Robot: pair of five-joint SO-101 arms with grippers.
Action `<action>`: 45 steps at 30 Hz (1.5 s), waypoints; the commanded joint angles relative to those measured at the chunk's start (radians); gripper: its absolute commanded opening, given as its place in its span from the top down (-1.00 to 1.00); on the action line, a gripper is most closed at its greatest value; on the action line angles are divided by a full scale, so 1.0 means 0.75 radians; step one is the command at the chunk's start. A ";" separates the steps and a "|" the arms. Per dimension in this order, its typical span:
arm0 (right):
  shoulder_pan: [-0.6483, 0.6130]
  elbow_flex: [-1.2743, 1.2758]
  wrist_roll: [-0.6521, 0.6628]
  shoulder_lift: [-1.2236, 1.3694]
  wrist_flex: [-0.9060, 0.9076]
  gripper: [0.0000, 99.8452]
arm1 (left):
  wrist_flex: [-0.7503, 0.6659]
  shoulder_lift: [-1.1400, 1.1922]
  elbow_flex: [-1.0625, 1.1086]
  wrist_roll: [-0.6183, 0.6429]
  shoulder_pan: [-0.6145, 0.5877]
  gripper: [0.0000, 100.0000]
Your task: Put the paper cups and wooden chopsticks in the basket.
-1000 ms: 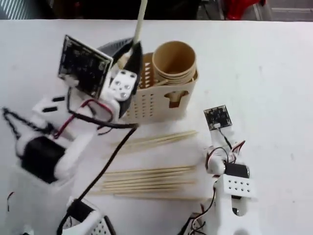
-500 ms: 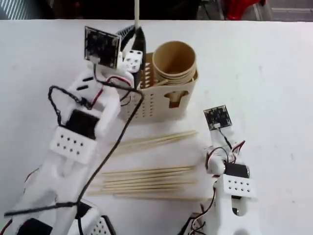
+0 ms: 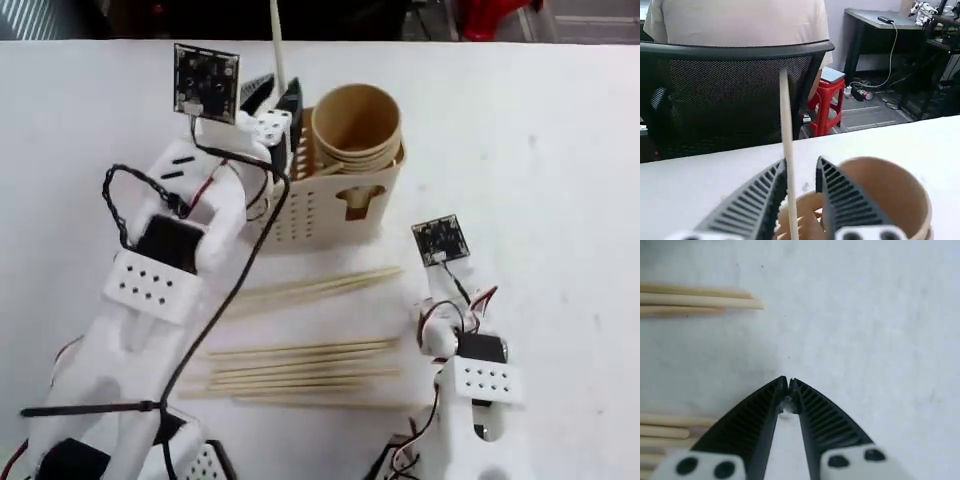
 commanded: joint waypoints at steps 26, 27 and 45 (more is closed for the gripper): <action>-0.009 -0.006 0.002 -0.021 -0.021 0.96 | 1.712 -0.249 -0.376 -0.812 0.130 0.78; -0.011 -0.006 0.002 -0.021 -0.021 0.96 | 1.712 -0.289 -0.295 -0.822 0.161 0.78; -0.013 -0.006 0.002 -0.019 -0.021 0.96 | 0.659 0.140 0.528 -1.066 0.095 0.72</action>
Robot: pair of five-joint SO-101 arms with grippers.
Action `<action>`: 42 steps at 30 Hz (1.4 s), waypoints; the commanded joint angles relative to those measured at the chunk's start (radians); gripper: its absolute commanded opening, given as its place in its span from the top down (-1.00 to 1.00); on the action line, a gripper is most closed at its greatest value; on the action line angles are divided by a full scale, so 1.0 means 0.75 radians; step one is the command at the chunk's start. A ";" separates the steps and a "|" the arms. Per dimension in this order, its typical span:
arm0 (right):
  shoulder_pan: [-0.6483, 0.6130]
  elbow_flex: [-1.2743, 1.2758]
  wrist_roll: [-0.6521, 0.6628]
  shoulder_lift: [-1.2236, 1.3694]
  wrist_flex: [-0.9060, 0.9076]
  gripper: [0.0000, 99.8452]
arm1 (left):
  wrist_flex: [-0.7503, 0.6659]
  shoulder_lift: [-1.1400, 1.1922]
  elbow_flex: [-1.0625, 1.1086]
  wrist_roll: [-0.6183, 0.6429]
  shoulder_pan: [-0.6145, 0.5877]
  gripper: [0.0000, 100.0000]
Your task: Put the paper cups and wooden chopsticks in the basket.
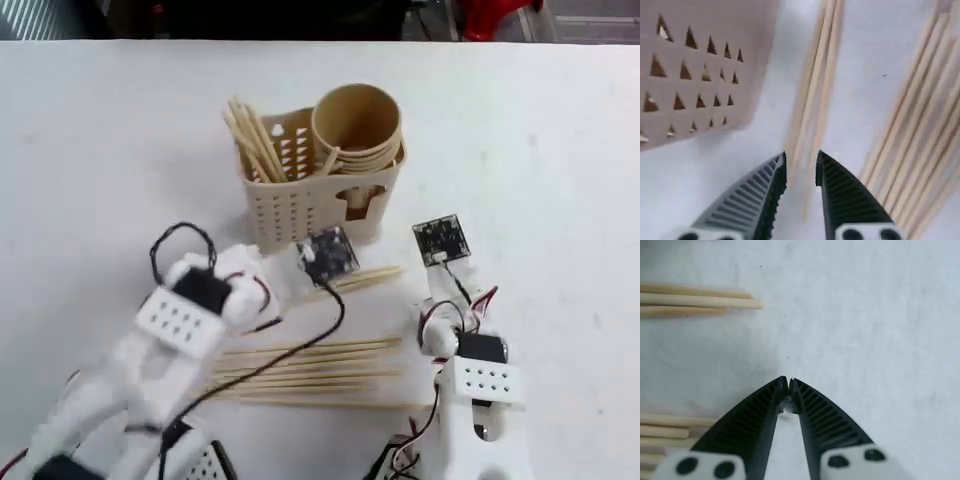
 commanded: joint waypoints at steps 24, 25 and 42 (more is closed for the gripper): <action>-0.009 -0.006 0.002 -0.021 -0.021 0.96 | -0.014 0.877 -0.464 -0.055 -0.107 0.90; -0.009 -0.006 0.002 -0.021 -0.021 0.96 | 0.000 0.877 -0.466 -0.057 -0.107 0.93; -0.007 -0.006 0.002 -0.015 -0.042 0.96 | 0.421 0.635 -0.501 -0.221 -0.075 0.95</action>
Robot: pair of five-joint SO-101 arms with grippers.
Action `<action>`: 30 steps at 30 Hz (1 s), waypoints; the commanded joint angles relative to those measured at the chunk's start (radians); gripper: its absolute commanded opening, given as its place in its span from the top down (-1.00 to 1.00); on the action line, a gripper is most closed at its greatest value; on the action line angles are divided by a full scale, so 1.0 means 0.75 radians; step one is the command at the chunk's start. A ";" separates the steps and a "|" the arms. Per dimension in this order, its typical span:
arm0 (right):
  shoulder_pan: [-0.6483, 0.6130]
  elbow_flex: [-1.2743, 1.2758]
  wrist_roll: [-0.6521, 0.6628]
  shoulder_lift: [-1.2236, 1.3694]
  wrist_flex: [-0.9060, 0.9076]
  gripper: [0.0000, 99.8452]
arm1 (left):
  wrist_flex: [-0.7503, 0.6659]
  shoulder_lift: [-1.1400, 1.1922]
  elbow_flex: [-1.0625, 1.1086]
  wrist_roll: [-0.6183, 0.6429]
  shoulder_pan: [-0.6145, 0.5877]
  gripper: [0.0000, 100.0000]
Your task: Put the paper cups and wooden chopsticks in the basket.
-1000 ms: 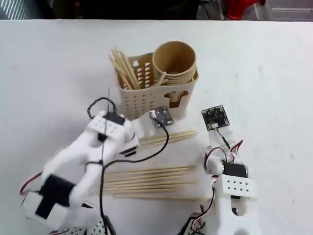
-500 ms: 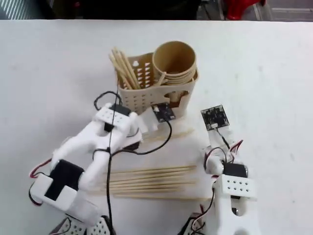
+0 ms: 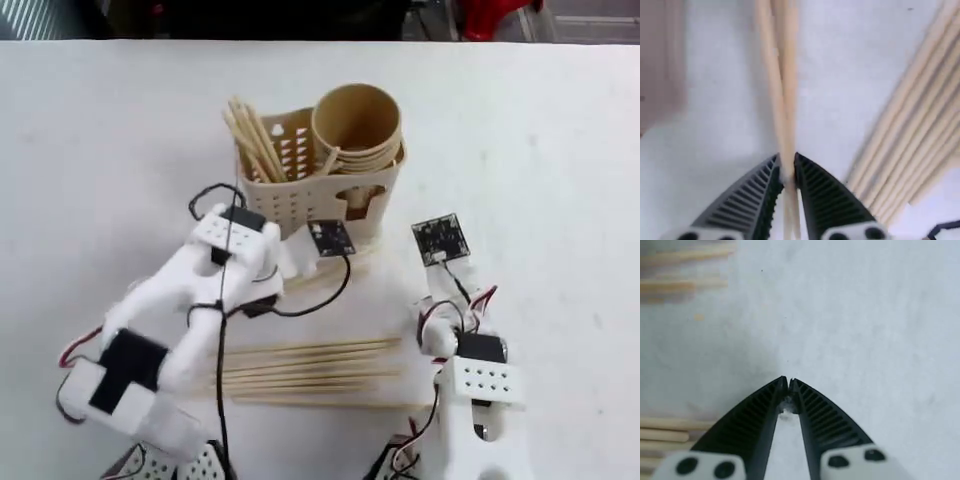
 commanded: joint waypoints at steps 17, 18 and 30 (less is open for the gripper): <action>-0.003 -0.004 0.002 -0.017 -0.021 0.96 | 0.115 -0.296 0.233 -0.176 0.013 0.81; -0.003 -0.004 0.002 -0.017 -0.021 0.96 | 0.117 -0.296 0.213 -0.174 0.013 0.82; -0.007 -0.004 0.002 -0.019 -0.021 0.96 | -0.256 -0.283 0.155 0.143 0.091 0.83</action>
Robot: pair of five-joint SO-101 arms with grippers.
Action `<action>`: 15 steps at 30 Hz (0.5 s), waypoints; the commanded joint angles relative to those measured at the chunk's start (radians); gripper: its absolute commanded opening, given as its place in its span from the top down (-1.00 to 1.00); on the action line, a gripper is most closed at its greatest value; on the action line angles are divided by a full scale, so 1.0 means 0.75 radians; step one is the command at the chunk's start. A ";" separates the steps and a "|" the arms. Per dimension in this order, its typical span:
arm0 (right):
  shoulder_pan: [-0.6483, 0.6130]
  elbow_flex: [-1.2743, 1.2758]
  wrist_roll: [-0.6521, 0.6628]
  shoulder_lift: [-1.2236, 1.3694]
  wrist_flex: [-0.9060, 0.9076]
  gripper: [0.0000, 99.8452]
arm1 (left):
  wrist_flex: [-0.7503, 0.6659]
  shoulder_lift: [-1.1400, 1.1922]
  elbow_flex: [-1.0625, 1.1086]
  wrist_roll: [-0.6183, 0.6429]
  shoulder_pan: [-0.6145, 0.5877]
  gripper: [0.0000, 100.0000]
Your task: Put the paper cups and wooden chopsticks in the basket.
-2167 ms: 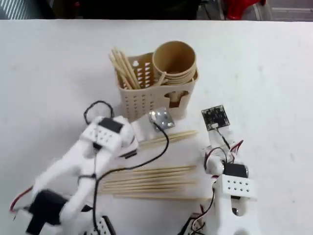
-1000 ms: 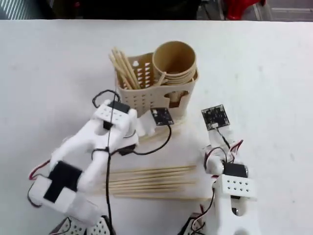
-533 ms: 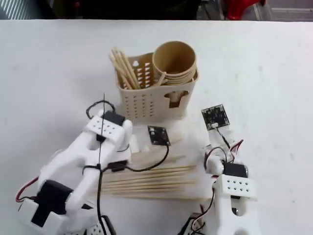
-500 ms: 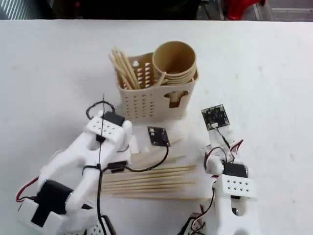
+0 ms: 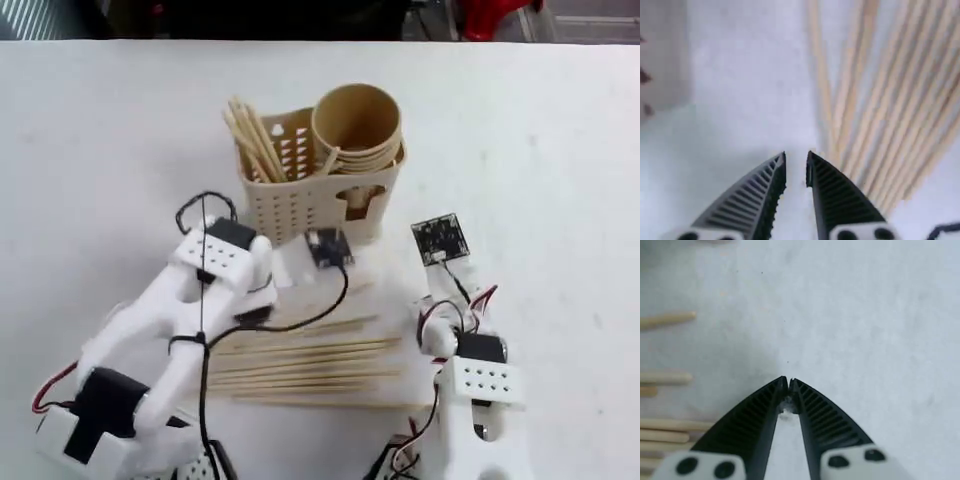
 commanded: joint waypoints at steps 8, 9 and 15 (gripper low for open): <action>-0.005 -0.004 0.002 -0.019 -0.013 0.96 | -0.297 -0.048 0.078 0.221 0.228 0.82; -0.005 -0.004 0.002 -0.021 -0.013 0.96 | -0.297 -0.046 0.078 0.223 0.216 0.81; -0.003 -0.004 0.002 -0.019 -0.011 0.96 | -0.303 0.062 0.076 0.221 0.165 0.58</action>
